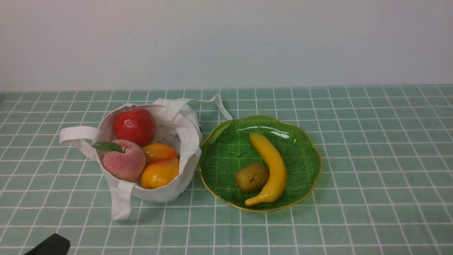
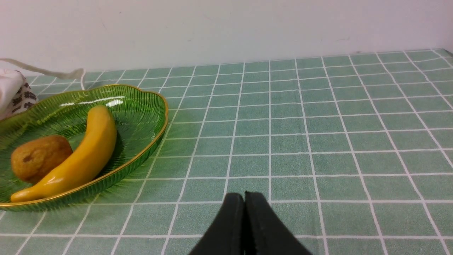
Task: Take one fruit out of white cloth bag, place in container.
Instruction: 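Reach into the cloth bag and grasp the peach with the left gripper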
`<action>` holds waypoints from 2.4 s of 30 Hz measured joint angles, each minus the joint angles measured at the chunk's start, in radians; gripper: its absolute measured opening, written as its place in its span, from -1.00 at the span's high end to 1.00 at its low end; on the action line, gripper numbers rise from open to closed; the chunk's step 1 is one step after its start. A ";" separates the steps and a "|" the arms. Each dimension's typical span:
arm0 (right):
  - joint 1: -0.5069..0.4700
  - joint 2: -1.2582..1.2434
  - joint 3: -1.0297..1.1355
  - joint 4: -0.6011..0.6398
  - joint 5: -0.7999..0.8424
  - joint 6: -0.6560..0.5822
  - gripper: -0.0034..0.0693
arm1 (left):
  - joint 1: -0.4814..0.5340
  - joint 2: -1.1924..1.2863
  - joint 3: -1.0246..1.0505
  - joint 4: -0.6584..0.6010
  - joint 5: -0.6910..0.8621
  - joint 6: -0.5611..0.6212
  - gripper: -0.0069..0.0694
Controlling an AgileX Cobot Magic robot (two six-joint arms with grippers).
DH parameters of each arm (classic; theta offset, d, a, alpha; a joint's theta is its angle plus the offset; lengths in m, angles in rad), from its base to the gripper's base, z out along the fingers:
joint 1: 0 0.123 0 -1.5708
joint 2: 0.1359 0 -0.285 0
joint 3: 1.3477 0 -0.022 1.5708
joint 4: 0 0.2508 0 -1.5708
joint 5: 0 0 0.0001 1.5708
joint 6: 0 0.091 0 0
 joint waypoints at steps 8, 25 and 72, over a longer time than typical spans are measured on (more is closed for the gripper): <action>0.000 0.000 0.000 0.000 0.000 0.000 0.94 | 0.000 0.313 -0.333 0.071 0.171 0.310 0.84; 0.000 0.000 0.000 0.000 0.000 0.000 0.94 | 0.000 1.323 -1.066 0.775 0.758 0.353 0.78; 0.000 0.000 0.000 0.000 0.000 0.000 0.94 | -0.238 1.825 -1.322 1.310 0.596 0.162 -0.83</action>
